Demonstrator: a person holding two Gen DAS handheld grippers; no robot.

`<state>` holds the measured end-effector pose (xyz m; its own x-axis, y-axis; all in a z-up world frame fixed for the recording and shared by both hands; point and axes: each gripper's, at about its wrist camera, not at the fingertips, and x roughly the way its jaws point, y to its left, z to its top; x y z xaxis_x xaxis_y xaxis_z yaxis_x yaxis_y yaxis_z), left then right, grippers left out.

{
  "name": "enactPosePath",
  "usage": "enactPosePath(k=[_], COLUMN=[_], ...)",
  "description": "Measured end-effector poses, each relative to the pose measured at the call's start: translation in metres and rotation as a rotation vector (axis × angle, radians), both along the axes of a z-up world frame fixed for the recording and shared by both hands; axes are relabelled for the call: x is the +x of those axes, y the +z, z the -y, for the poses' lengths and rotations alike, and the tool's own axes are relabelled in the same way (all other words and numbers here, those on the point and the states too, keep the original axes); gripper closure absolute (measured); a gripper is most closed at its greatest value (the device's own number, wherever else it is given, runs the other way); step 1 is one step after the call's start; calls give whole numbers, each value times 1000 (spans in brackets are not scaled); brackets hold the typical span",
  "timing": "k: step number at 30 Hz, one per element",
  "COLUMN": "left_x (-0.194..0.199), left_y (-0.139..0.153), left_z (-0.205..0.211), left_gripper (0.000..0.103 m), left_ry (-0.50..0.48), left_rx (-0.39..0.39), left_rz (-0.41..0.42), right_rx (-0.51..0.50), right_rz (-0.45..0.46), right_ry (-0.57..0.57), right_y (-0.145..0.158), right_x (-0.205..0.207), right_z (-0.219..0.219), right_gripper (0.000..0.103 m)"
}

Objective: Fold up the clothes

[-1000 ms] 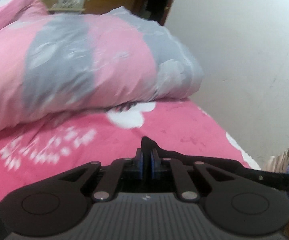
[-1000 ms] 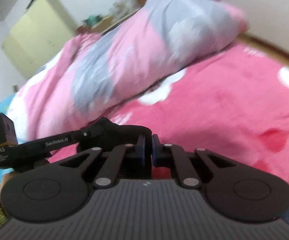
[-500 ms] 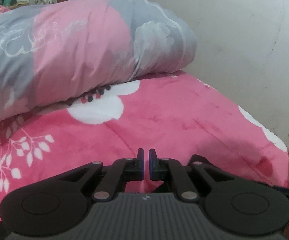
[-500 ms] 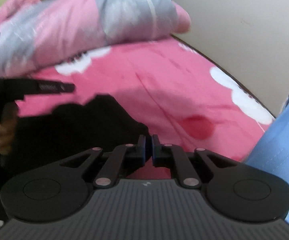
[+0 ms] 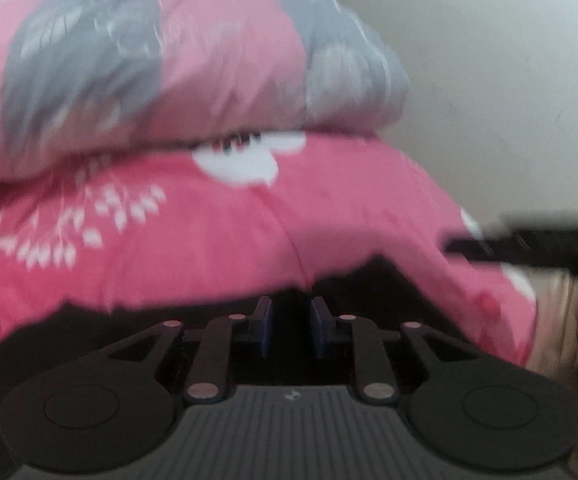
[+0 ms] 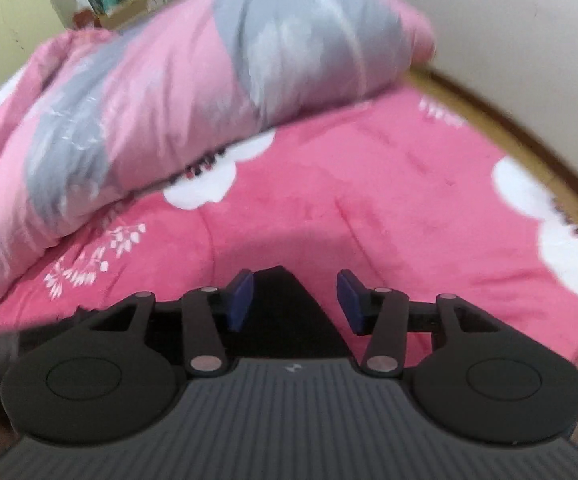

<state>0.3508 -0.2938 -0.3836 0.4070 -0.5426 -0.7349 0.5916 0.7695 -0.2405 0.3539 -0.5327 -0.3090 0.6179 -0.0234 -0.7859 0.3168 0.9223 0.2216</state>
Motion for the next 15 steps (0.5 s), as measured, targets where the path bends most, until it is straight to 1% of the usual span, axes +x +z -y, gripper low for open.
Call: enactPosePath(k=[3, 6, 7, 8, 9, 10, 15], left_x=[-8, -5, -4, -2, 0, 2, 6], left_y=[-12, -21, -23, -25, -27, -29, -33], left_z=[-2, -4, -7, -9, -12, -15, -25], left_gripper=[83, 83, 83, 83, 83, 83, 84], left_ry=[5, 41, 59, 77, 93, 109, 139], left_rx=[24, 36, 35, 33, 34, 36, 40], left_rz=[2, -2, -5, -9, -12, -14, -11], right_rx=[-32, -65, -76, -87, -98, -109, -164], right_rz=[-3, -5, -5, -6, -7, -8, -11], right_ry=[6, 12, 14, 16, 18, 20, 30], right_y=[-4, -8, -9, -11, -12, -13, -20], right_x=[5, 11, 12, 14, 16, 18, 26], right_z=[-1, -2, -2, -2, -3, -3, -5], right_gripper=[62, 72, 83, 93, 100, 103, 103])
